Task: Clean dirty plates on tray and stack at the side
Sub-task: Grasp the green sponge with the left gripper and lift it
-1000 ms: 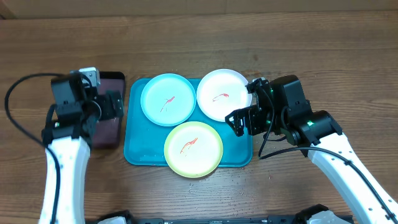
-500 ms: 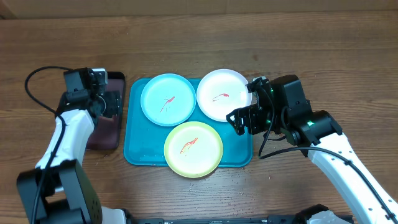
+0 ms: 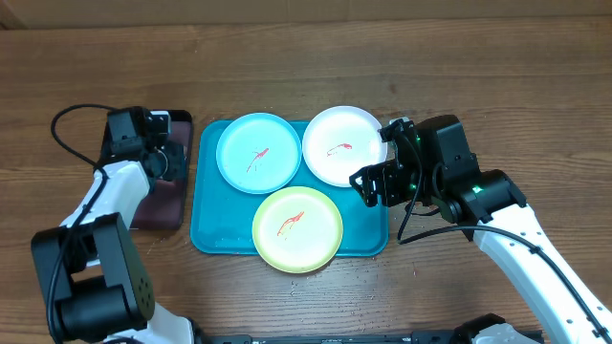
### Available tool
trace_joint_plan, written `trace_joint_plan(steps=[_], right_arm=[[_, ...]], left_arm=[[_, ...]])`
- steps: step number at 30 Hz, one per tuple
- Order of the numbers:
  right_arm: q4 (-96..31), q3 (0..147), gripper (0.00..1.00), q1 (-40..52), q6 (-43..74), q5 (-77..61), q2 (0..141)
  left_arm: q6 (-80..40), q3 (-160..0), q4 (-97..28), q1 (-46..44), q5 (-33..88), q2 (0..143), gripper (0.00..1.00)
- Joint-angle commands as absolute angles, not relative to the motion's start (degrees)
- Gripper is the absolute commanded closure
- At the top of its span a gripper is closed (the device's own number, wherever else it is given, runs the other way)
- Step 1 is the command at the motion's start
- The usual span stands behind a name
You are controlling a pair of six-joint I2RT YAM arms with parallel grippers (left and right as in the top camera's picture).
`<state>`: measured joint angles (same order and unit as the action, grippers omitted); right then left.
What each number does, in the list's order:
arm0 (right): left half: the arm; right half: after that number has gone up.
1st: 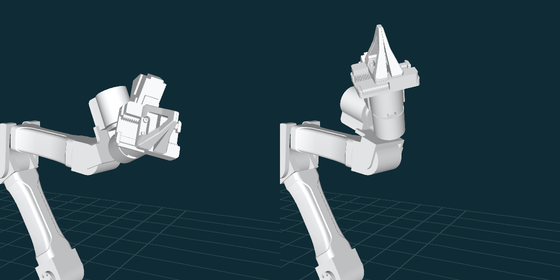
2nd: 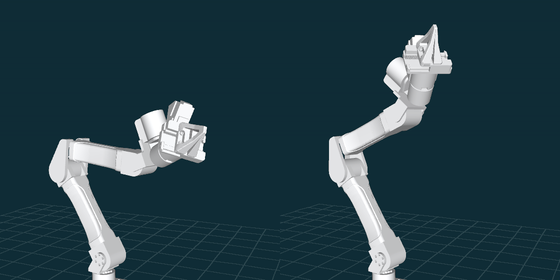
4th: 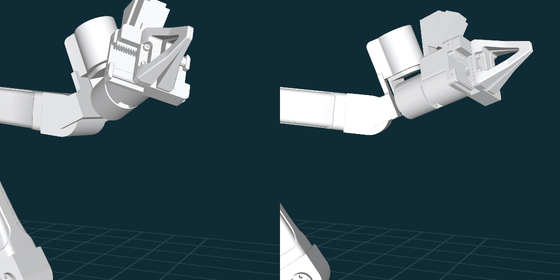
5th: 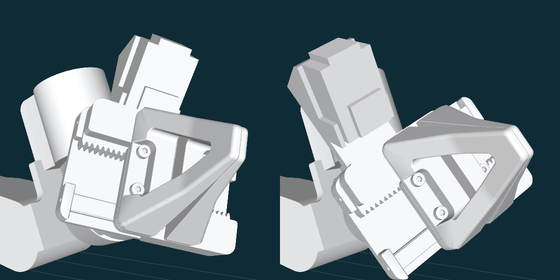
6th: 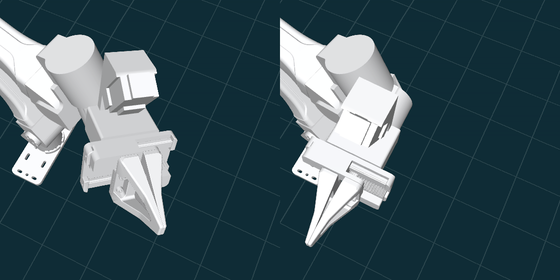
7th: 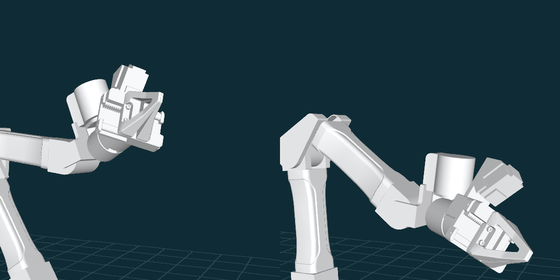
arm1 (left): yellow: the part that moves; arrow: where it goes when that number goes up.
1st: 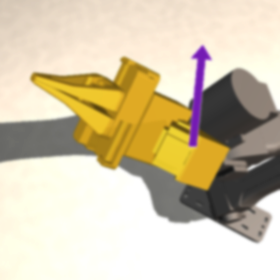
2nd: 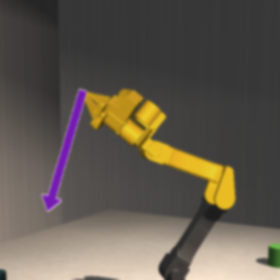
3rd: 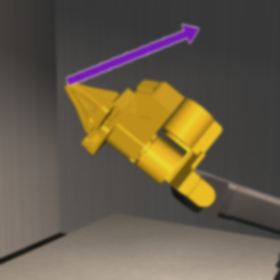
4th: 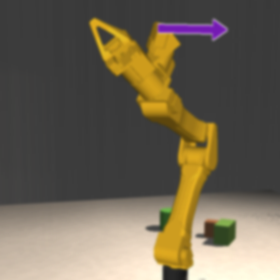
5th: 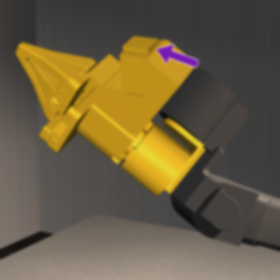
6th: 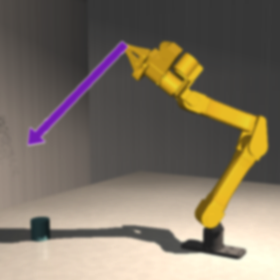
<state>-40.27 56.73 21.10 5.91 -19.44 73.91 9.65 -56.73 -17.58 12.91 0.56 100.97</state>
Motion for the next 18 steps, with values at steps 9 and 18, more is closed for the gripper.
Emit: trace_joint_plan(steps=[9, 18], right_arm=[[-39.9, 58.3, 0.16, 21.4, 5.5, -19.1, 73.7], [-40.1, 58.3, 0.16, 21.4, 5.5, -17.5, 73.7]], left_arm=[[10.7, -57.7, -16.8, 13.2, -0.2, 104.1, 0.96], [5.7, -57.8, -24.3, 13.2, -0.5, 104.0, 0.96]])
